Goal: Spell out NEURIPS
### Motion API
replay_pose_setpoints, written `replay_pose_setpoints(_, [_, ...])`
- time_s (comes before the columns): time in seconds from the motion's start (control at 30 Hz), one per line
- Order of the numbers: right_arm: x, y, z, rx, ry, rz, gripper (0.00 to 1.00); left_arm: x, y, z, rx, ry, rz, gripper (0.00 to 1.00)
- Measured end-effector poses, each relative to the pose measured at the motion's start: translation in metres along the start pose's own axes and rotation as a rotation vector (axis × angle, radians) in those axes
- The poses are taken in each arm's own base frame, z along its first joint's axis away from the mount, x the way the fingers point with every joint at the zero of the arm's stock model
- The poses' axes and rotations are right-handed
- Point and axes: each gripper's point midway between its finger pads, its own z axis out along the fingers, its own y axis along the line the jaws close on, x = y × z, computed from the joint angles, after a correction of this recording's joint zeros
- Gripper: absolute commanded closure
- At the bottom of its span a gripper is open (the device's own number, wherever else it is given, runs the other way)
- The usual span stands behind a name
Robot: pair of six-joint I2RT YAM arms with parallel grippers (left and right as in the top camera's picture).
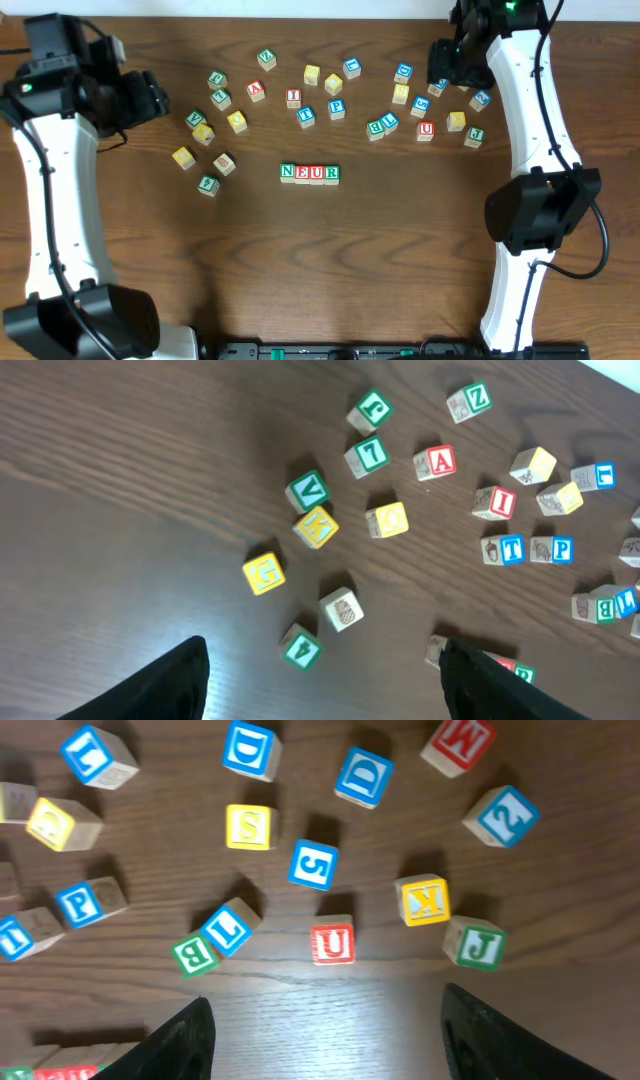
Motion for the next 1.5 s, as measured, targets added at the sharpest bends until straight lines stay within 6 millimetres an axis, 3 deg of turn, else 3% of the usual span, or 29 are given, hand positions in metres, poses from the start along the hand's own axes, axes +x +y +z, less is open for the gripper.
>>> replay_pose_setpoints(0.27, [-0.003,0.016,0.0,-0.041,-0.018,-0.003,0.33,-0.01,-0.026,0.031,0.036,-0.006,0.018,0.3])
replay_pose_setpoints(0.5, [-0.005,0.024,0.0,-0.065,-0.027,0.003,0.33,-0.007,-0.041,0.053,0.052,0.021,0.021,0.3])
replay_pose_setpoints(0.7, [-0.005,0.025,0.0,-0.067,-0.029,0.005,0.32,-0.004,-0.06,0.055,0.072,0.017,0.034,0.3])
replay_pose_setpoints(1.5, [0.01,0.02,0.0,-0.05,0.032,0.011,0.32,-0.002,-0.068,0.056,0.072,0.017,0.023,0.3])
